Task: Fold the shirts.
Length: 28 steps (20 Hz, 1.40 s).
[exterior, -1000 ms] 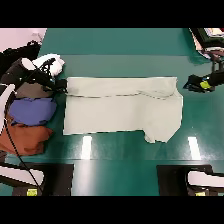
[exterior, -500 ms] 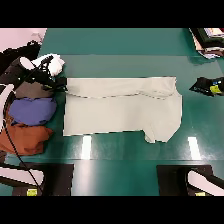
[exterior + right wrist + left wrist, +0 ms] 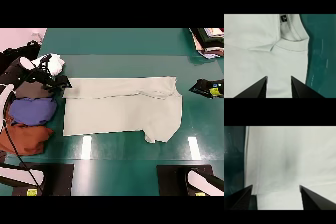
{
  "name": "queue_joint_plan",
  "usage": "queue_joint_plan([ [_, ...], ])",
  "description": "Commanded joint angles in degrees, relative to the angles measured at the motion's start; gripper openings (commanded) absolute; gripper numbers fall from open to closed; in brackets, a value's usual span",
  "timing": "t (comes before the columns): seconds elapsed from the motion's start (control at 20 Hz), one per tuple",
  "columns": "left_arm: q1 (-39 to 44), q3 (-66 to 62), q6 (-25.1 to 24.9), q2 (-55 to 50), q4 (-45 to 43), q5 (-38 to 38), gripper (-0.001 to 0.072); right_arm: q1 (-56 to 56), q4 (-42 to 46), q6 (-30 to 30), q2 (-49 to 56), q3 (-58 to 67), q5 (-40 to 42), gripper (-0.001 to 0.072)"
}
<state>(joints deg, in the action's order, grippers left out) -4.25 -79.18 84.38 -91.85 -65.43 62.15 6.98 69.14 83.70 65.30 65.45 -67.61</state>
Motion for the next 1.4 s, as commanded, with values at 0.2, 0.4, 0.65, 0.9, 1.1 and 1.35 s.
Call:
queue_joint_plan([
  [0.2, -0.02, 3.1, -0.81, 3.69, -12.92, 15.02, 0.0699, 0.02, -0.66, 0.02, -0.09, -0.09, -1.55, 0.0333],
  [0.4, -0.02, 20.83, -0.81, 17.05, -10.69, 11.82, 0.07, 0.02, -0.63, 0.0, -0.09, -0.09, -3.85, 0.0333],
  [0.65, -0.02, 41.29, -0.76, 30.8, -7.02, 10.12, 0.07, 0.02, -0.7, 0.0, -0.09, -0.09, -4.37, 0.0333],
  [0.9, 0.0, 46.51, -0.85, 32.09, 1.4, 4.55, 0.07, 0.02, -2.19, 0.0, -0.11, -0.09, -4.63, 0.0333],
  [1.1, 1.57, 46.66, -0.85, 32.09, 2.03, 3.56, 0.0699, 0.02, -3.72, -0.07, -0.26, -0.09, -4.7, 0.0333],
  [1.35, 7.54, 46.21, -0.81, 32.09, 1.99, 1.33, 0.0125, 0.02, -4.98, -0.11, -0.26, -0.09, -6.91, 0.0324],
])
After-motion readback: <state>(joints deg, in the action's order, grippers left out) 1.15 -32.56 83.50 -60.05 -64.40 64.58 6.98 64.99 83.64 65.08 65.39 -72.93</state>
